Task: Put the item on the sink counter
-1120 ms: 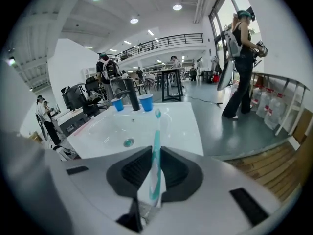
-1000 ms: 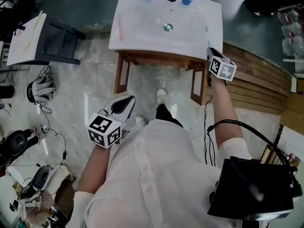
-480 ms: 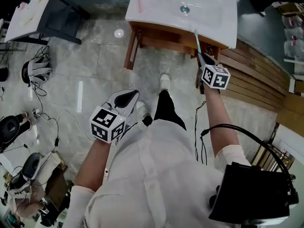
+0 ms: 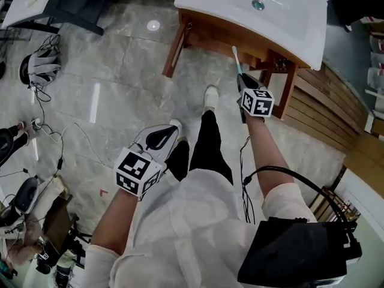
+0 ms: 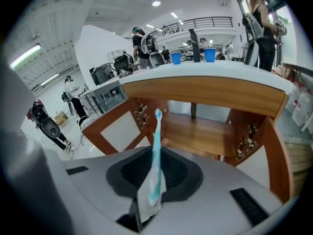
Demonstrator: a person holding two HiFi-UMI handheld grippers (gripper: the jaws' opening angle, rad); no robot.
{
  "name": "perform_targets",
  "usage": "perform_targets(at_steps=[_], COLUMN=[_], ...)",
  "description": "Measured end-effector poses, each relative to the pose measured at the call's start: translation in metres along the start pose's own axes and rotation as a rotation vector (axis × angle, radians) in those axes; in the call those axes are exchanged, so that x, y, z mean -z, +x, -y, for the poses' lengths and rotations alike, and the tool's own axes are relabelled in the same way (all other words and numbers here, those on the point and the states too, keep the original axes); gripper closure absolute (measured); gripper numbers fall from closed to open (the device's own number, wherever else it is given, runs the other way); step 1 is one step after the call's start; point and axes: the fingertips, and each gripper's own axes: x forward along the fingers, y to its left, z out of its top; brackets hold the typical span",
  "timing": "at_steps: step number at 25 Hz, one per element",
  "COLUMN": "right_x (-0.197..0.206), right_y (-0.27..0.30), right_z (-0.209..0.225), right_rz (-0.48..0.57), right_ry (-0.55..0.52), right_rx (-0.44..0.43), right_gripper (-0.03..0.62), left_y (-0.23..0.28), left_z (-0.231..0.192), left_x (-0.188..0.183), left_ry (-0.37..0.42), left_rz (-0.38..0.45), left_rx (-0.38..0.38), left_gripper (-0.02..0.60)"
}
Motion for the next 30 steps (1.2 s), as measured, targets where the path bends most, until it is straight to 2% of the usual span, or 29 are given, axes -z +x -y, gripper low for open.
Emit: perform_targets(at_steps=[9, 13, 17, 22, 30], right_x=[-0.006, -0.012, -0.014, -0.006, -0.012], right_y=[0.14, 0.193, 0.243, 0.283, 0.317], right_z=[0.048, 0.064, 0.077, 0.091, 0.1], right_rz=[-0.035, -0.048, -0.049, -0.066, -0.061], right_ry=[-0.05, -0.06, -0.087, -0.09, -0.14], right_rx=[0.005, -0.002, -0.016, 0.009, 0.002], right_gripper=[0.542, 0.542, 0.542, 0.542, 0.542], left_y=[0.059, 0.086, 0.119, 0.153, 0.175], left_z=[-0.026, -0.039, -0.054, -0.063, -0.075], left_x=[0.011, 0.006, -0.004, -0.006, 0.001], left_ry=[-0.077, -0.07, -0.055, -0.05, -0.108], left_rz=[-0.018, -0.029, -0.005, 0.014, 0.038], left_rx=[-0.022, -0.021, -0.03, 0.001, 0.017], left_gripper=[0.577, 0.577, 0.577, 0.577, 0.577])
